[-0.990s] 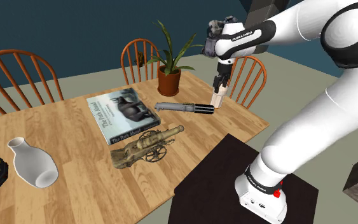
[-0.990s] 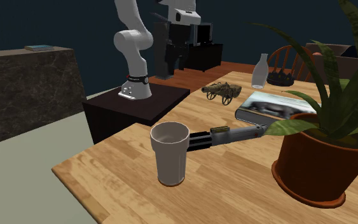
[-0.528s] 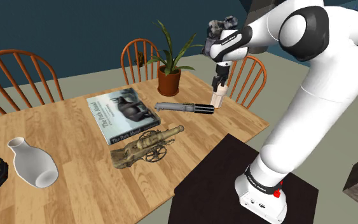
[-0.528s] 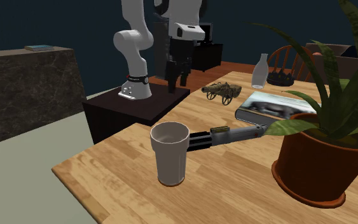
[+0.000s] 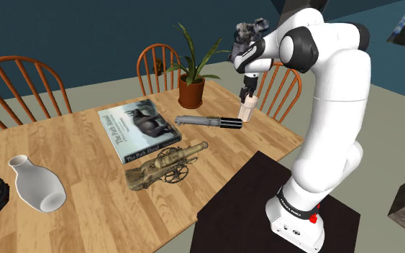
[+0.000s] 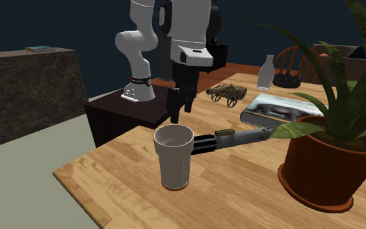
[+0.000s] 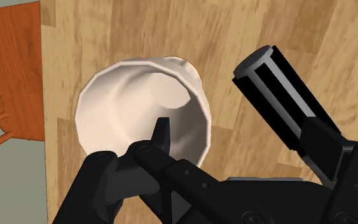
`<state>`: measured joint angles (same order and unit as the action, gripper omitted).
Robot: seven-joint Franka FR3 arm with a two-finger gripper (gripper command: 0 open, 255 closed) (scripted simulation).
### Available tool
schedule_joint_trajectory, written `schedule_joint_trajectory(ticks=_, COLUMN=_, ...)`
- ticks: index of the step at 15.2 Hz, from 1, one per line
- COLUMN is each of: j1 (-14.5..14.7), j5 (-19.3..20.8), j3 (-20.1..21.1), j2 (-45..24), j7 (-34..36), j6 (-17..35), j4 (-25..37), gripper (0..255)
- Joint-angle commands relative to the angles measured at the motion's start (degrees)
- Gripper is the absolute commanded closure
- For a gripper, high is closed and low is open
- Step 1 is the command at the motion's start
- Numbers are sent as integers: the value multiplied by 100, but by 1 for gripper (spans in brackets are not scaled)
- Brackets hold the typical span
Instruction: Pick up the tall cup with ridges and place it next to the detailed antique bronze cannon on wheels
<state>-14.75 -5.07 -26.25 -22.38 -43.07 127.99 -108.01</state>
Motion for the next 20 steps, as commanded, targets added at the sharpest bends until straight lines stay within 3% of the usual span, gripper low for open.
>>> schedule_joint_trajectory(ticks=1, j1=-174, j5=-166, j3=50, j2=-381, j7=-147, j6=-21, j4=419, gripper=0)
schedule_joint_trajectory(ticks=9, j1=-287, j5=-331, j3=154, j2=-729, j7=-251, j6=422, j4=306, gripper=0)
schedule_joint_trajectory(ticks=16, j1=-287, j5=-331, j3=155, j2=-730, j7=-251, j6=421, j4=307, gripper=0)
schedule_joint_trajectory(ticks=17, j1=-287, j5=-331, j3=155, j2=-730, j7=-251, j6=421, j4=307, gripper=255)
schedule_joint_trajectory(ticks=20, j1=-288, j5=-331, j3=155, j2=-730, j7=-251, j6=421, j4=307, gripper=255)
